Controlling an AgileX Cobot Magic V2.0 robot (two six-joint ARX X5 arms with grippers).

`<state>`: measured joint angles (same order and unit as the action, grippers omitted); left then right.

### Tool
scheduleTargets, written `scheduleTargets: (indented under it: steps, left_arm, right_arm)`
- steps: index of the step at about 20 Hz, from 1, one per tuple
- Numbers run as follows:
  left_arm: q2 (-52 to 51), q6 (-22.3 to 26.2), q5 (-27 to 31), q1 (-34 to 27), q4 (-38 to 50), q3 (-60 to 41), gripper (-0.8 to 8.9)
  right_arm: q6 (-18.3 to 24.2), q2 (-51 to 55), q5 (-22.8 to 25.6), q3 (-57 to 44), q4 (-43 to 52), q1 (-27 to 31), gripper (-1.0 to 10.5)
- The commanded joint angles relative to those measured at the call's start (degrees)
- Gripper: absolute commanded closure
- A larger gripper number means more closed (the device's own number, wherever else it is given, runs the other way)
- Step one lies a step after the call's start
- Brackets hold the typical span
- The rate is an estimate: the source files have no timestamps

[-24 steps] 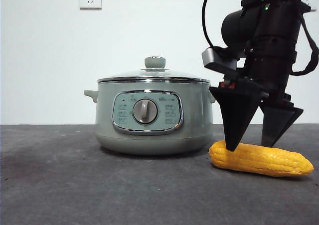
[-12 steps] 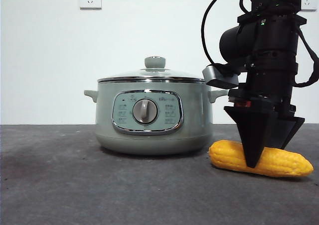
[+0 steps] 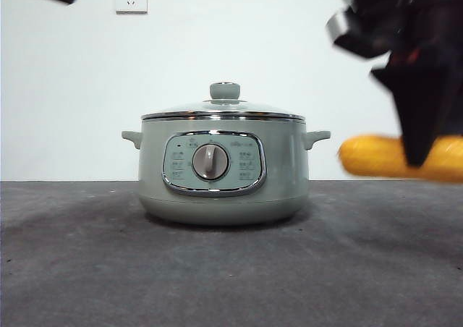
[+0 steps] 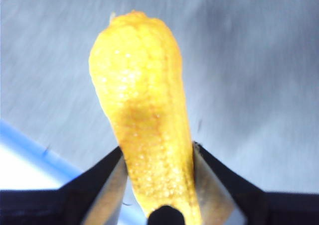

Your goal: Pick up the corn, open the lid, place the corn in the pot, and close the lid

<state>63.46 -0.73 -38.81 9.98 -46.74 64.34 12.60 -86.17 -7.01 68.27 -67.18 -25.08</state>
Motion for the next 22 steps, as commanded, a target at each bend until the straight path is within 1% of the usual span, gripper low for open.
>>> scheduleTargets:
  steps: [1,2,5,7,8,10,14,16,17,20,22]
  left_arm:
    - [7.3,-0.9,3.7,3.6,0.4,7.9,7.99]
    - [11.0,-1.0,6.6,5.2,-0.1,12.1,7.38]
    - [22.5,-1.0,13.4,9.1,-3.8,26.2,4.87]
    - [30.1,-1.4,17.3,10.9,-7.1,36.2,2.89]
    - [32.7,-1.4,18.7,11.6,-8.5,39.7,2.41]
    - [37.2,-1.2,20.7,12.7,-10.7,45.8,2.12]
    - [45.4,-0.2,24.5,14.6,-15.0,56.3,2.11]
    - [48.4,0.9,27.1,15.6,-15.8,59.7,2.1]
    - [50.0,1.6,29.0,16.5,-15.7,61.2,2.1]
    - [52.8,2.5,33.0,18.6,-12.9,61.5,2.1]
    - [54.6,2.7,33.1,19.4,-12.1,61.5,2.11]
  right_arm:
    - [-4.6,5.2,0.0,0.0,-2.2,-0.1,9.6]
    - [-6.1,7.5,0.0,0.0,-3.0,-0.1,9.6]
    - [-9.8,13.5,0.0,0.0,-4.0,-0.1,9.6]
    - [-12.2,16.2,-0.2,0.0,-4.6,-0.1,9.6]
    - [-12.8,16.9,-0.4,0.0,-4.9,-0.1,9.6]
    - [-13.7,17.7,-0.5,0.0,-5.2,-0.1,9.6]
    - [-14.2,18.7,-0.5,0.0,-5.7,-0.1,9.6]
    - [-14.2,18.8,-0.5,0.0,-6.1,-0.1,9.6]
    - [-14.2,18.8,-0.5,0.0,-6.2,-0.1,9.6]
    - [-14.2,18.9,-0.5,0.0,-6.4,-0.1,9.6]
    - [-14.8,18.9,-0.5,0.0,-6.4,-0.1,9.6]
